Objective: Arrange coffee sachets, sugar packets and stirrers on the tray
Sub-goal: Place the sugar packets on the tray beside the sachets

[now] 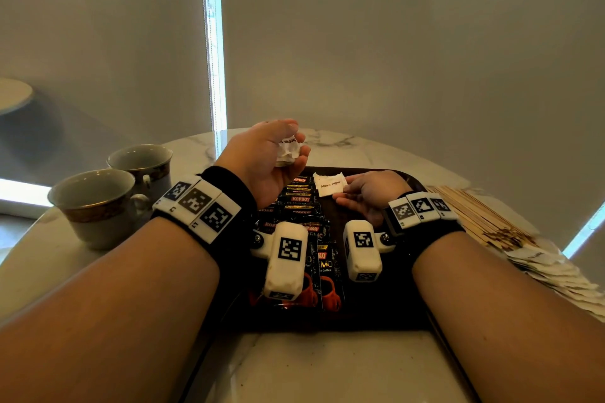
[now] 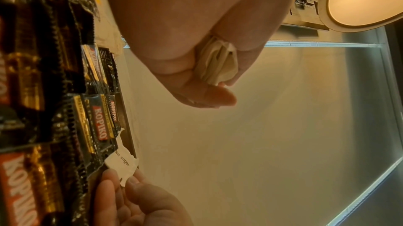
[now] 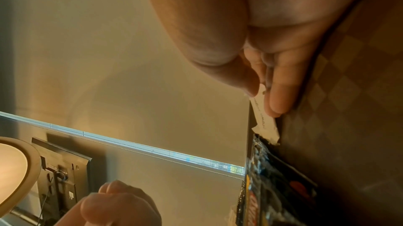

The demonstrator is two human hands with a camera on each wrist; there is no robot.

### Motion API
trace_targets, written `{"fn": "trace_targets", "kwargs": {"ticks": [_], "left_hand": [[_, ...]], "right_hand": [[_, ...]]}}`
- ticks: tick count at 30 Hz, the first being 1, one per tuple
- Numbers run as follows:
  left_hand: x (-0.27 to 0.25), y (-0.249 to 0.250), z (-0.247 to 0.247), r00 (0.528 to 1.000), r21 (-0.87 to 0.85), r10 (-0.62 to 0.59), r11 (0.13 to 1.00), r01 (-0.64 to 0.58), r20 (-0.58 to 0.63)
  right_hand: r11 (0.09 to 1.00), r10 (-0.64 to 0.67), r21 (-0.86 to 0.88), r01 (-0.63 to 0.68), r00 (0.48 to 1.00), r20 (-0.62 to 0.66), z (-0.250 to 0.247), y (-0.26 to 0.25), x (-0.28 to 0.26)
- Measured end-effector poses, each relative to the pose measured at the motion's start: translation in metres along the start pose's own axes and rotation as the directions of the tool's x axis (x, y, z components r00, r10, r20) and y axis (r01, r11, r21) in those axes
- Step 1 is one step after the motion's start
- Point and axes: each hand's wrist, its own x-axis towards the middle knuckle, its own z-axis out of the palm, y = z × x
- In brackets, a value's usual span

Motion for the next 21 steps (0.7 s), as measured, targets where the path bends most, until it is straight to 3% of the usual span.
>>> {"fn": "trace_targets", "kwargs": {"ticks": [15,21], "left_hand": [[-0.0001,-0.0007,-0.0002,1.000,-0.011,0.004,1.000,-0.004,-0.002],[-0.0020,-0.0001,0.0008,1.000,-0.012,0.005,1.000,-0.005,-0.002]], "right_hand": [[0.995,-0.053,0.080,0.057,0.997,-0.057,0.0042,0.0006,-0.0025],[0.995,-0.074,0.077,0.069,0.995,0.067,0.0048,0.0009,-0.0086]]}}
